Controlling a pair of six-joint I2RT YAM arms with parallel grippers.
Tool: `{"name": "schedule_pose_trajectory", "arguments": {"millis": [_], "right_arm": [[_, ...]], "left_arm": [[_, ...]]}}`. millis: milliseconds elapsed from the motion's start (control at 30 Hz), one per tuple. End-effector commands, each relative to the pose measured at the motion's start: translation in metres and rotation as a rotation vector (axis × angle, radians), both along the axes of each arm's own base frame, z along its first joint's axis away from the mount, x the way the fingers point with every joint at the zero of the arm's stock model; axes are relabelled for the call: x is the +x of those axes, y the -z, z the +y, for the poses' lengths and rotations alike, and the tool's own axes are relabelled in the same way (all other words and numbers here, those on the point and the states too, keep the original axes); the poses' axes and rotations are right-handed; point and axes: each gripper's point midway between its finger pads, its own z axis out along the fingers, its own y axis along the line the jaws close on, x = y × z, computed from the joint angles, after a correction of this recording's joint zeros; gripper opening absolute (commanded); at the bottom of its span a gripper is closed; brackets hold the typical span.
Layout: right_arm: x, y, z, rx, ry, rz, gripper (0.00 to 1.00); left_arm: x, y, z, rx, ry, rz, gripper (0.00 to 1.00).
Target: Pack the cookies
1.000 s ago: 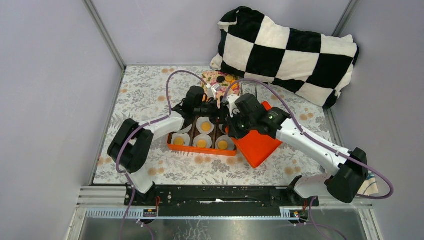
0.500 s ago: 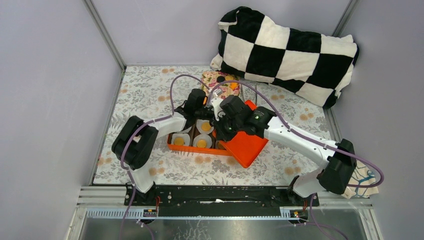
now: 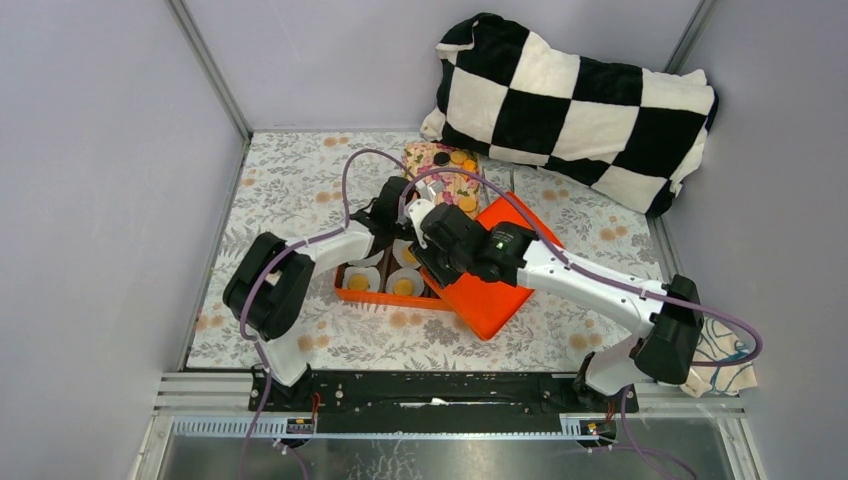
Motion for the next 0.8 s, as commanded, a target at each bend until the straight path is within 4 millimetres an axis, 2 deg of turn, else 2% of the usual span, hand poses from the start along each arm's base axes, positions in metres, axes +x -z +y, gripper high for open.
{"name": "schedule_pose_trajectory", "arguments": {"millis": [0,100,167,433,600,767], "right_arm": [[0.027,-0.065,-0.017,-0.022,0.109,-0.309,0.43],[0.022,-0.063,-0.025,-0.09,0.12,-0.371,0.51],[0.018,-0.055,-0.029,-0.145,0.123,-0.398,0.52],[0.003,-0.007,-0.033,-0.362,0.138,-0.462,0.53],[0.013,0.014,-0.043,-0.437,0.211,-0.521,0.52],[0.027,0.018,-0.051,-0.509,0.305,-0.617,0.45]], "left_arm": [[0.007,0.006,0.008,0.092,0.001,-0.019,0.0],[0.02,-0.002,0.012,0.118,-0.024,-0.006,0.0],[0.031,-0.009,0.015,0.129,-0.045,-0.01,0.0],[0.05,-0.027,0.016,0.142,-0.059,-0.022,0.0],[0.048,-0.033,0.021,0.148,-0.063,-0.028,0.0],[0.043,-0.036,0.027,0.161,-0.065,-0.03,0.0]]}}
